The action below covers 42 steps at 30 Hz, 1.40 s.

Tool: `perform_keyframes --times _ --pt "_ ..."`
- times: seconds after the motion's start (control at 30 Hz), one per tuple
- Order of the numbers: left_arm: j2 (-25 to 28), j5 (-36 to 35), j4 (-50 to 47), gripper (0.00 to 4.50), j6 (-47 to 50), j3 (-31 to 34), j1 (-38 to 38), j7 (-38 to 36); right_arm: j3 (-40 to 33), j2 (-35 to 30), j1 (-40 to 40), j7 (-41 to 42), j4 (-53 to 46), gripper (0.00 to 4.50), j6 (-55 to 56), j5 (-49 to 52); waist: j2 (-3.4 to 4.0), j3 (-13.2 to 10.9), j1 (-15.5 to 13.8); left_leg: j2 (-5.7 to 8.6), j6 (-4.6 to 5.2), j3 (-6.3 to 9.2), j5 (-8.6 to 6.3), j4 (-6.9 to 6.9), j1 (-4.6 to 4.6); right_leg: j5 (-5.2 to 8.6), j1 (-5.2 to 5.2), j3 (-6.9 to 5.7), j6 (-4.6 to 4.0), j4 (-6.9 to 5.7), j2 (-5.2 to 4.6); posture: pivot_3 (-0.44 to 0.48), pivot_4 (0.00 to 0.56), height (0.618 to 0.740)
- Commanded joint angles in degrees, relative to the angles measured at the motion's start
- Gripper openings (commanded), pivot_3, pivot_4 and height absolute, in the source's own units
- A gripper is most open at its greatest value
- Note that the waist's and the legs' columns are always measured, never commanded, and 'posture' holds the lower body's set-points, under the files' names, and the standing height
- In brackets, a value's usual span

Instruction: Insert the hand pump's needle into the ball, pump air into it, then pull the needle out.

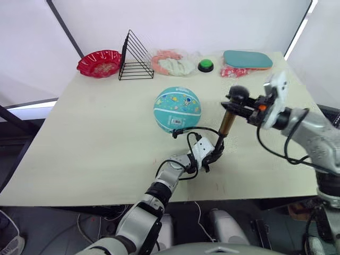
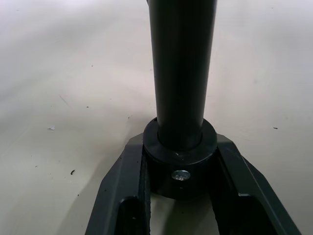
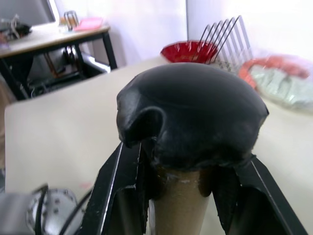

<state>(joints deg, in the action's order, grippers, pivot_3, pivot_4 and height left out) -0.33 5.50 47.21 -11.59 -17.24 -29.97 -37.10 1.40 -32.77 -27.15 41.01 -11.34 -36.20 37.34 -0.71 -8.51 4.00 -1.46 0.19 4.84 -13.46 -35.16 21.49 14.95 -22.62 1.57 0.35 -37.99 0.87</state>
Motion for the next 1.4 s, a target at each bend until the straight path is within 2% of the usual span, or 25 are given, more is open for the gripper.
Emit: perform_keyframes --times 0.03,0.2,0.4,0.57,0.67,0.73,0.8,0.97,1.07,1.27,1.4 --pt "0.4 1.0 2.5 1.06 2.3 -0.9 2.5 -0.8 8.7 2.5 4.7 1.0 10.9 1.12 3.9 -9.8 -0.05 0.1 0.1 -0.03 0.00 0.00 0.00 0.01 -0.06 0.00 0.03 0.00 0.00 0.00 0.03 0.000 0.150 0.740" --pt "0.4 1.1 1.9 1.06 2.6 -0.7 2.6 -0.8 12.4 5.7 6.1 3.3 19.1 1.12 10.5 -15.7 -0.14 0.2 0.2 -0.07 0.00 -0.02 -0.02 0.14 -0.77 0.08 0.51 0.03 -0.12 0.03 0.08 0.000 0.150 0.740" --pt "0.6 1.2 1.7 1.06 2.8 -0.4 2.6 -0.9 7.8 5.2 1.5 4.5 14.5 1.12 8.4 -13.0 -0.12 0.1 0.3 -0.10 0.00 -0.02 -0.02 0.17 -0.79 0.16 0.56 0.02 -0.26 0.02 0.07 0.000 0.150 0.740" --pt "0.4 1.2 2.2 1.06 2.6 -0.5 2.5 -1.0 -0.4 0.6 -4.7 4.1 3.5 1.12 -0.3 -4.9 0.10 -0.4 -0.1 -0.03 -0.01 -0.02 0.00 0.13 -0.68 0.13 0.29 0.02 -0.21 0.01 -0.01 0.000 0.150 0.740" --pt "0.4 1.2 2.4 1.06 2.4 -0.5 2.4 -1.1 -3.6 -1.2 -7.0 3.2 -0.2 1.12 -5.2 -1.3 0.27 -0.5 -0.3 0.06 -0.02 -0.03 0.01 0.08 -0.18 0.00 -0.08 0.06 -0.01 0.01 -0.06 0.000 0.150 0.740" --pt "0.2 1.2 2.7 1.06 2.3 -0.5 2.3 -1.4 -8.7 -3.9 -11.6 2.0 -2.9 1.12 -10.4 3.7 0.55 -0.8 -0.5 0.17 -0.02 -0.03 0.01 0.07 0.14 0.00 -0.22 0.07 0.00 0.01 -0.18 0.000 0.150 0.740" --pt "0.1 1.2 2.9 1.06 2.2 -0.5 2.2 -1.5 -11.4 -5.8 -14.3 1.2 -3.8 1.11 -13.6 6.7 0.56 -1.0 -0.6 0.26 -0.02 -0.06 0.02 -0.11 0.35 -0.07 -0.53 0.08 0.11 -0.03 -0.29 0.000 0.150 0.740" --pt "0.0 1.1 3.2 1.06 2.0 -0.4 2.0 -1.6 -15.2 -8.1 -18.5 -0.8 -2.7 1.11 -19.6 11.9 0.43 -1.1 -0.7 0.34 -0.06 -0.06 0.05 -0.12 0.40 -0.10 -0.56 0.07 0.14 -0.02 -0.39 0.000 0.150 0.740" --pt "-0.2 1.2 3.6 1.06 1.9 -0.5 1.9 -1.6 -12.7 -7.6 -16.7 -1.4 -2.1 1.11 -18.9 9.7 0.40 -1.1 -0.7 0.37 -0.06 -0.08 0.05 -0.12 0.40 -0.10 -0.55 0.09 0.14 -0.01 -0.42 0.000 0.150 0.740" --pt "-0.1 1.1 3.5 1.06 2.0 -0.6 1.8 -1.3 -1.8 -3.2 -5.9 -0.3 2.0 1.11 -9.2 -0.8 0.12 -0.7 -0.4 0.38 -0.05 -0.17 0.04 -0.11 0.28 -0.09 -0.33 0.16 0.16 0.01 -0.44 0.000 0.150 0.740" --pt "0.1 1.0 3.0 1.06 2.3 -0.3 2.1 -0.9 0.9 1.2 -1.9 -0.1 6.0 1.11 -5.3 -3.1 -0.24 0.0 0.0 0.26 -0.05 -0.14 0.04 -0.02 0.06 -0.07 0.01 0.10 0.13 0.05 -0.35 0.000 0.150 0.740"
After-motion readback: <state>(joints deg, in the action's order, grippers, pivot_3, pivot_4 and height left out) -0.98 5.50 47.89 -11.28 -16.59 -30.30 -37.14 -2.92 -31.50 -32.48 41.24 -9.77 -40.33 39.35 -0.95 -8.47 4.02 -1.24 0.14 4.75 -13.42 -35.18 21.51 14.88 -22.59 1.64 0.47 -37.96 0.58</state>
